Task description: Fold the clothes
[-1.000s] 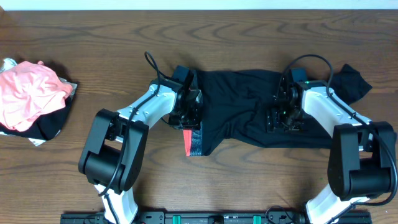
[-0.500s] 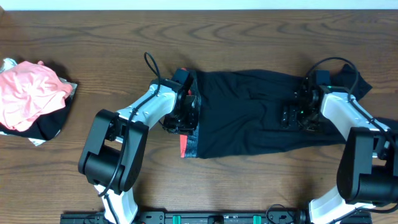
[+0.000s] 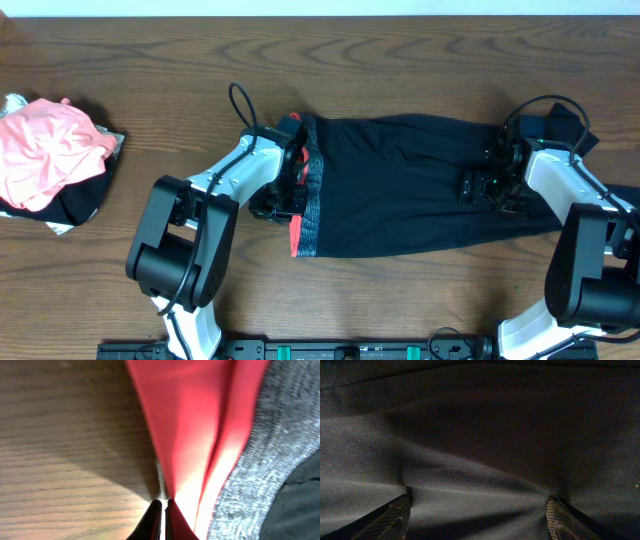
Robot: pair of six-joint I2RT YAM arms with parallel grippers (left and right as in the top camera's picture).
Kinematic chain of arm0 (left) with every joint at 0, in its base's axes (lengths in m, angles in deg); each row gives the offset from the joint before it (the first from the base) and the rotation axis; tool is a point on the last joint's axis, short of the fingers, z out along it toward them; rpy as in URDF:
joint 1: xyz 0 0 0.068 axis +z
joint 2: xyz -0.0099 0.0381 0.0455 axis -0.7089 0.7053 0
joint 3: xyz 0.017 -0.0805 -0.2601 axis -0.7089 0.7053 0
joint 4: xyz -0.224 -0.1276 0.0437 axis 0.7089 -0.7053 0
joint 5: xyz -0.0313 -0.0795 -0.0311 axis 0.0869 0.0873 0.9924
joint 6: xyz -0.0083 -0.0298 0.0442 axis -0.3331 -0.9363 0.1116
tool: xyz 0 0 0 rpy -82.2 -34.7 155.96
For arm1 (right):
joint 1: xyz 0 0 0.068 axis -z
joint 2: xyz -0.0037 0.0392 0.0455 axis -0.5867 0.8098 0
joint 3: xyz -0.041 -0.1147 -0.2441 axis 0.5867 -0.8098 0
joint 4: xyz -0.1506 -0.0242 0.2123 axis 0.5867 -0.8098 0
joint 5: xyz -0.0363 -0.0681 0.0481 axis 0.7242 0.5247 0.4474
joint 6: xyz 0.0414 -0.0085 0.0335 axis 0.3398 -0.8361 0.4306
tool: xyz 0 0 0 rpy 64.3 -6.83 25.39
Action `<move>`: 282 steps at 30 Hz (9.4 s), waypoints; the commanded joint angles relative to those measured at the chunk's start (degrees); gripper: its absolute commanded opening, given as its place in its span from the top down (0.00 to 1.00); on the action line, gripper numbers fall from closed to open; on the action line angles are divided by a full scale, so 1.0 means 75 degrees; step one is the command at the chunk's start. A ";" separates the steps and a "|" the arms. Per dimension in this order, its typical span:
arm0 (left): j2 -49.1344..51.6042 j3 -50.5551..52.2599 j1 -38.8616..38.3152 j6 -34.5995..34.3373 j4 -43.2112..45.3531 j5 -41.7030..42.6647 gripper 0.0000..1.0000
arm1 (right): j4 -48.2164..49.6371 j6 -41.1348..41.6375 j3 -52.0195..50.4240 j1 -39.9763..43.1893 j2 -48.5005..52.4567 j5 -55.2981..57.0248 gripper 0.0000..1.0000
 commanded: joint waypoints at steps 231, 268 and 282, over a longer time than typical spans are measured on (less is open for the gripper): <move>0.0431 -0.0294 -0.0446 0.0708 -0.0711 0.2480 0.74 | -0.1320 -0.0533 0.0612 0.0790 0.1402 -0.1326 0.13; -0.0562 -0.0350 -0.0443 0.1134 0.1766 -0.0883 0.81 | -0.1807 -0.0516 0.0612 0.0790 0.1402 -0.1329 0.01; 0.0358 -0.0350 -0.0460 0.0152 -0.0122 -0.0597 0.81 | -0.1795 -0.0516 0.0612 0.0790 0.1402 -0.1329 0.01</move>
